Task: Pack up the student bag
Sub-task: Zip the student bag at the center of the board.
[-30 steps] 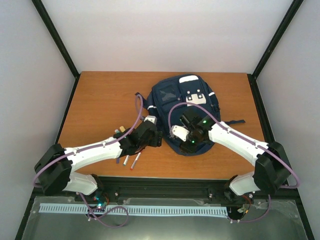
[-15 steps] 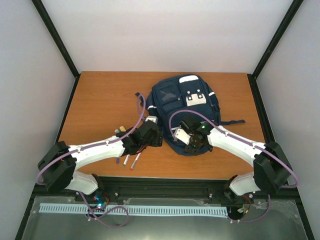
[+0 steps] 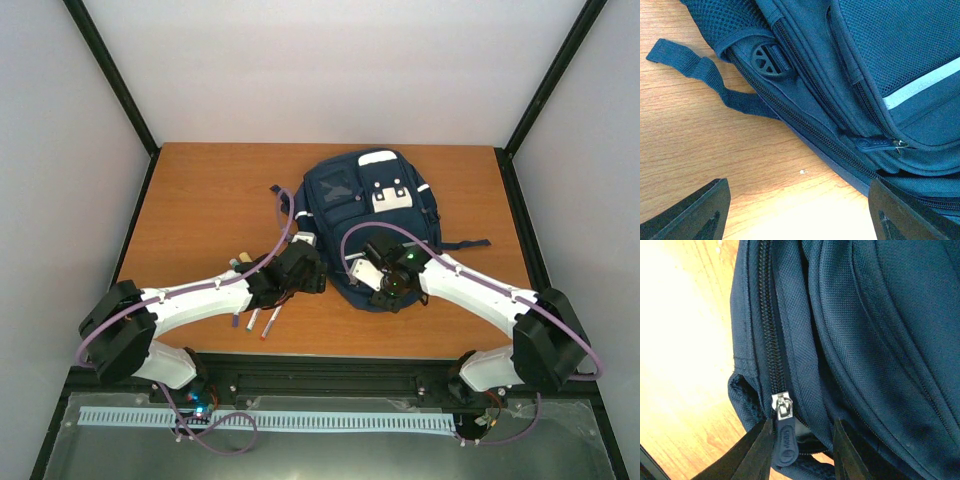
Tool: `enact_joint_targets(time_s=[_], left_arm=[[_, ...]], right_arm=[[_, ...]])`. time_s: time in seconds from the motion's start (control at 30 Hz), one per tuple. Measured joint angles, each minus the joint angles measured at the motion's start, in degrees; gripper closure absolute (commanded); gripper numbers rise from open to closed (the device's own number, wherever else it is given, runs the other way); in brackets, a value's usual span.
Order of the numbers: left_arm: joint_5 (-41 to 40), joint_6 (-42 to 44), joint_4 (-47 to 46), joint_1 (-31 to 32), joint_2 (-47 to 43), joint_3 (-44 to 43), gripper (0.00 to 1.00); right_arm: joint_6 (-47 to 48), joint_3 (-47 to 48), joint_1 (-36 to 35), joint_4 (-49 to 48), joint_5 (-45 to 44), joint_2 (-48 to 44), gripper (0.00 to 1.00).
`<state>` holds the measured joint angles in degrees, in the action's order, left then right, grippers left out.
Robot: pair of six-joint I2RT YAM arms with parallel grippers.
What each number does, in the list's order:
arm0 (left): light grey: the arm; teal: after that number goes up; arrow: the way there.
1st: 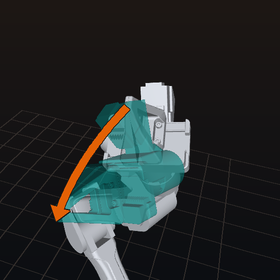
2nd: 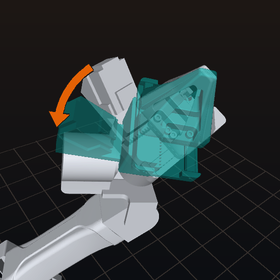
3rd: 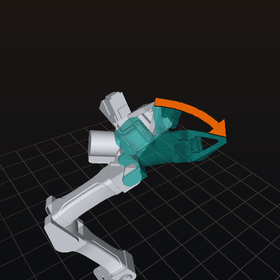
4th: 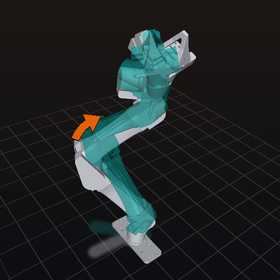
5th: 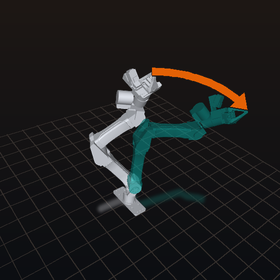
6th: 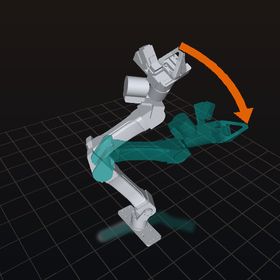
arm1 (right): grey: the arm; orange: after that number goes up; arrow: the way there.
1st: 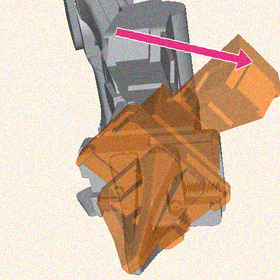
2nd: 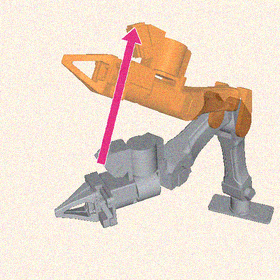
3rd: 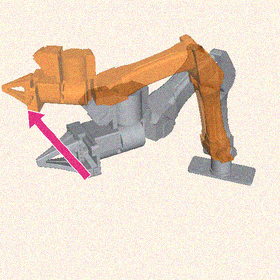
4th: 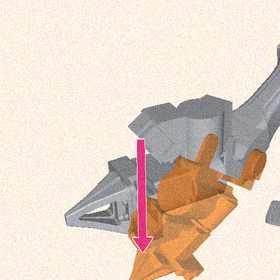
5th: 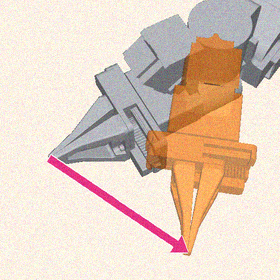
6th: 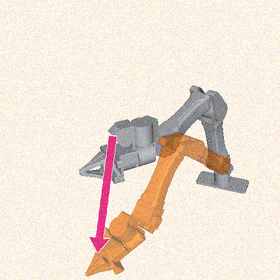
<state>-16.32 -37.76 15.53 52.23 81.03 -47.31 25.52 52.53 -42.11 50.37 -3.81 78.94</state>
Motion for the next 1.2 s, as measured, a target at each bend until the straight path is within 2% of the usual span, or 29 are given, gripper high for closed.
enact_joint_targets(time_s=[0.23,0.53,0.67,0.87,1.07,1.2], left_arm=[[0.0,0.0,0.02,0.0,0.0,0.0,0.22],[-0.02,0.02,0.42,-0.04,-0.28,0.0,0.22],[-0.02,0.0,0.81,-0.07,-0.35,0.0,0.22],[0.0,0.0,0.85,-0.07,-0.35,0.0,0.22],[0.02,0.0,0.85,-0.07,-0.35,0.0,0.22],[0.07,-0.02,0.83,-0.07,-0.35,0.0,0.22]], right_arm=[[0.35,0.02,0.02,1.27,1.77,-1.33,0.63],[2.54,3.26,1.64,5.81,5.79,-4.37,0.72],[3.67,3.13,3.26,7.37,7.58,-4.11,0.72],[4.22,2.32,5.51,7.93,10.1,-1.86,0.71],[4.15,1.79,6.54,7.74,11.28,0.74,0.65],[4.11,1.73,7.13,6.99,11.34,2.64,0.65]])
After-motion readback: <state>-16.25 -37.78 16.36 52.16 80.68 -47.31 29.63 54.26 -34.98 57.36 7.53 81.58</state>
